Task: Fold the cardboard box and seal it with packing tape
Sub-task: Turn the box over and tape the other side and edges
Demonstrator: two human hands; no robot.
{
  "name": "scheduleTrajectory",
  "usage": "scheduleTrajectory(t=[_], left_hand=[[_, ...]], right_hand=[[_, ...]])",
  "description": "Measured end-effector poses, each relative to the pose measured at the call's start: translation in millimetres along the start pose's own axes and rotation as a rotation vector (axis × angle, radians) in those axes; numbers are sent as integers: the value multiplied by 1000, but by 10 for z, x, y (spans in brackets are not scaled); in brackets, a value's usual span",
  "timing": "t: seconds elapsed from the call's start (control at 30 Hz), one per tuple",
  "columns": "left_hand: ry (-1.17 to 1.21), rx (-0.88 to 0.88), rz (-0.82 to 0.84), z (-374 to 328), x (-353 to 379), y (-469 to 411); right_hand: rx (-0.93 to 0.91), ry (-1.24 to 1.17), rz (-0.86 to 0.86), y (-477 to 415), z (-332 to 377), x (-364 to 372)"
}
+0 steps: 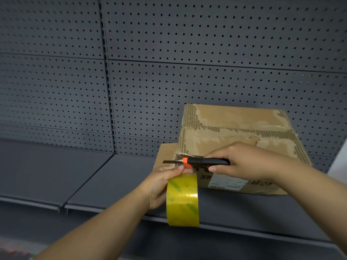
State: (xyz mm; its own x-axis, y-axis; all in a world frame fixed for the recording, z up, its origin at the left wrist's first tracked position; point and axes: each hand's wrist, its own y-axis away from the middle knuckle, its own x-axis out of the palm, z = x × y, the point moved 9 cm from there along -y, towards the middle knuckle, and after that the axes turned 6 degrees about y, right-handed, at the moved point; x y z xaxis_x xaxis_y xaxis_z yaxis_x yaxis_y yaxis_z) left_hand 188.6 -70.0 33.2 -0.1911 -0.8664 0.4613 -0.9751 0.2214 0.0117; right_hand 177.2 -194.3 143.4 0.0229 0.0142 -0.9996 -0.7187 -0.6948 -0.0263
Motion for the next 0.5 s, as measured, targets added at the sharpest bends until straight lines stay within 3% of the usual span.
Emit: scheduleTrajectory(t=[0.37, 0.5], left_hand=[[-137, 23, -1, -72, -57, -47], [-69, 16, -8, -49, -31, -49]], right_hand=[[48, 44, 1, 45, -54, 89], [41, 52, -41, 26, -27, 88]])
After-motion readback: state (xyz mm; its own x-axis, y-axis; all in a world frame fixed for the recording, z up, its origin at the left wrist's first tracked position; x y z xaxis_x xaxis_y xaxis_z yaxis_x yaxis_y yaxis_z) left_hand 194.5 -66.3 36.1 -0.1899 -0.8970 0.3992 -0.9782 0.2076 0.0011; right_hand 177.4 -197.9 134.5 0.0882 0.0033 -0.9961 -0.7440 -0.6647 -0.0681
